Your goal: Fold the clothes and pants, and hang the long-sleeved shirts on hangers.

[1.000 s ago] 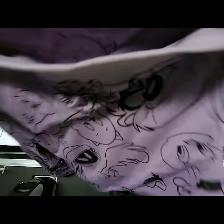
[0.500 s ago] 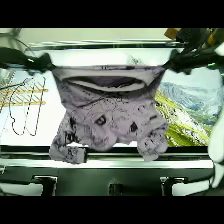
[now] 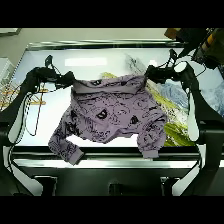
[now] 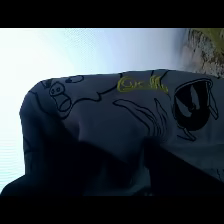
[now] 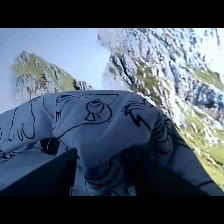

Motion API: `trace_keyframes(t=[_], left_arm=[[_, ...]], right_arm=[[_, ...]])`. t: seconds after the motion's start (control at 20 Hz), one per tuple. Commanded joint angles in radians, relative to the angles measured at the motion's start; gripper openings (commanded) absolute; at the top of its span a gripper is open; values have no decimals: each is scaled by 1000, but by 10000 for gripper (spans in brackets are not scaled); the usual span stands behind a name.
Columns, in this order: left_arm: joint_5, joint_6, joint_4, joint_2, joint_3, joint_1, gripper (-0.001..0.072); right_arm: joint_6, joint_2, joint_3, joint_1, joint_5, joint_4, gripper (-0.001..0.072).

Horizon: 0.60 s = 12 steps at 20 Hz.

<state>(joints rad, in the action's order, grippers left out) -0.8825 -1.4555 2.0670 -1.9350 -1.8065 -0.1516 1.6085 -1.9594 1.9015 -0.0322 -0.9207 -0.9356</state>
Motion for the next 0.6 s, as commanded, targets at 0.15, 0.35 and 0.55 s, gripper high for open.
trace_keyframes(t=[0.15, 0.35, 0.55], left_arm=[[-269, 0, 50, 119, 0, -108, 454], [-536, 1, -45, 248, 12, -140, 454], [-570, 1, -59, 429, 203, -140, 454]], right_arm=[[6, 112, 0, -117, -369, -10, 441], [0, 200, -102, -92, -634, -73, 444], [-20, 364, -468, 14, -533, -99, 463]])
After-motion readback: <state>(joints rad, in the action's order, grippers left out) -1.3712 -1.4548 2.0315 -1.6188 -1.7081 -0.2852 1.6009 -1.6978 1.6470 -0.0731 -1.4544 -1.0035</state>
